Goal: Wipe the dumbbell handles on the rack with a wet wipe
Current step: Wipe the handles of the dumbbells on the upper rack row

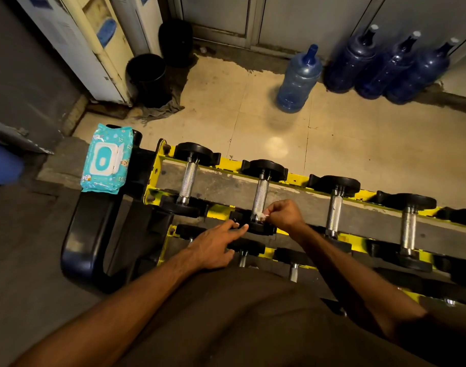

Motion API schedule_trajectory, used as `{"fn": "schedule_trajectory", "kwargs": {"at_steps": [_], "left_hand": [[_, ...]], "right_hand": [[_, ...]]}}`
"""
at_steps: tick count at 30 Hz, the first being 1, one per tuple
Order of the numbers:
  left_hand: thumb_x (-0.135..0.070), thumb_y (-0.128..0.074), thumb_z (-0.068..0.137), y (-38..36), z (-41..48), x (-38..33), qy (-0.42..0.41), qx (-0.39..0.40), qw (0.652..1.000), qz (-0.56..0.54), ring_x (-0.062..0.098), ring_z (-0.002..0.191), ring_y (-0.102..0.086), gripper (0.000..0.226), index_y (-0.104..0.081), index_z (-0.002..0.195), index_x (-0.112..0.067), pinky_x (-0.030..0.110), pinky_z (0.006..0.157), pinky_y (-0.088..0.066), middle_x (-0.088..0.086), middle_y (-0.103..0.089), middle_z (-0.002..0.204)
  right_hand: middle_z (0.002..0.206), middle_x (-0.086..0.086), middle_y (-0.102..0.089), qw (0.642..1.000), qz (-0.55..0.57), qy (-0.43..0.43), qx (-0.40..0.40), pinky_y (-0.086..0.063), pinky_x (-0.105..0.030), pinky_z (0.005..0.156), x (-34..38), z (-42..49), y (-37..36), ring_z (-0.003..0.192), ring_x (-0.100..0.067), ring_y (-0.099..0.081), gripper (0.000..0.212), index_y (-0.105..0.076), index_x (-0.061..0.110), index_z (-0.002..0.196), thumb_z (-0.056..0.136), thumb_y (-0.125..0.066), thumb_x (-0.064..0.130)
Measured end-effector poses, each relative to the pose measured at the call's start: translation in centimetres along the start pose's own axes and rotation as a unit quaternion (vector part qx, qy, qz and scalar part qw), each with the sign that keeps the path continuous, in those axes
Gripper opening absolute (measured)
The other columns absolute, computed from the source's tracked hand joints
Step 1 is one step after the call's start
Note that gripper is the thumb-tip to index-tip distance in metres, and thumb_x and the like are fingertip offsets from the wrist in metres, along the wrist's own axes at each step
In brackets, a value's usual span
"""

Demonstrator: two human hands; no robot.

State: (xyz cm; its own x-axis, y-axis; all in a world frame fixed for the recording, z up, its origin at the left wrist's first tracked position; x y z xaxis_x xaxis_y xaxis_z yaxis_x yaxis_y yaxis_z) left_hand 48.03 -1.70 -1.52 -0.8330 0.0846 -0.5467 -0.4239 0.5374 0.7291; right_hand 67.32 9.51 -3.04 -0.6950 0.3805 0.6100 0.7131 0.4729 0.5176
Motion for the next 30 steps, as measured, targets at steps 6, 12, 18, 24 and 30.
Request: {"fn": "schedule_trajectory", "kwargs": {"at_steps": [6,12,18,24,30], "left_hand": [[-0.032,-0.058,0.098,0.1,0.0,-0.2,-0.002,-0.007,0.999,0.033,0.017,0.140,-0.036,0.077,-0.013,0.161,-0.034,0.035,0.113,-0.039,-0.001,-0.027,0.158],[-0.029,-0.057,0.098,0.0,0.1,0.1,-0.008,-0.031,0.999,0.024,0.015,0.133,-0.043,0.072,-0.020,0.160,-0.034,0.033,0.108,-0.044,-0.003,-0.033,0.153],[-0.028,-0.055,0.099,0.4,0.5,-0.4,-0.025,-0.091,0.995,0.020,0.018,0.138,-0.041,0.060,-0.036,0.155,-0.029,0.034,0.111,-0.043,-0.001,-0.026,0.159],[-0.027,-0.056,0.099,0.0,0.8,-0.6,-0.036,-0.074,0.997,0.010,0.015,0.136,-0.041,0.063,-0.032,0.157,-0.029,0.029,0.109,-0.041,-0.002,-0.025,0.158],[-0.023,-0.056,0.097,0.4,1.3,-0.4,-0.044,-0.073,0.996,0.002,0.014,0.132,-0.043,0.061,-0.037,0.155,-0.028,0.030,0.107,-0.045,-0.003,-0.032,0.153]], "right_hand": [[0.092,-0.013,-0.069,0.994,0.002,-0.104,0.021,-0.058,-0.030,0.065,0.4,1.5,-2.1,0.076,-0.020,-0.064,0.015,-0.073,0.005,0.094,0.094,-0.058,0.006],[0.083,-0.007,-0.063,0.991,-0.024,-0.085,0.105,-0.044,-0.022,0.048,-0.1,0.8,0.3,0.065,-0.014,-0.054,0.013,-0.074,0.011,0.099,0.094,-0.063,0.014],[0.085,0.004,-0.072,0.981,-0.103,0.164,-0.003,-0.060,-0.028,0.074,0.1,-0.9,-0.1,0.077,-0.004,-0.068,0.006,-0.077,0.013,0.089,0.084,-0.076,0.011],[0.086,0.010,-0.065,0.963,-0.092,0.200,-0.154,-0.050,-0.013,0.067,1.4,-1.0,-0.3,0.077,0.004,-0.059,0.006,-0.075,0.014,0.093,0.087,-0.073,0.012],[0.089,0.003,-0.064,0.947,-0.215,0.238,-0.001,-0.054,-0.024,0.069,3.1,0.2,-0.7,0.083,-0.012,-0.063,0.007,-0.077,0.015,0.086,0.085,-0.073,0.008]]}}
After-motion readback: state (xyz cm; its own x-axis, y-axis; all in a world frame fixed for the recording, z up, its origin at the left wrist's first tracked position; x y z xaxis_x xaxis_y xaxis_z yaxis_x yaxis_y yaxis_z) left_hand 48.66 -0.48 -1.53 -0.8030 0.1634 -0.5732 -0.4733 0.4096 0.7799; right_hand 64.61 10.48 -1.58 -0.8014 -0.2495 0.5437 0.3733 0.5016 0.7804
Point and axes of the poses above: each hand's wrist, its own z-axis towards the middle knuckle, its own y-axis out of the back of the hand, x = y × z, the point moved 3 cm from there along z, towards the middle knuckle
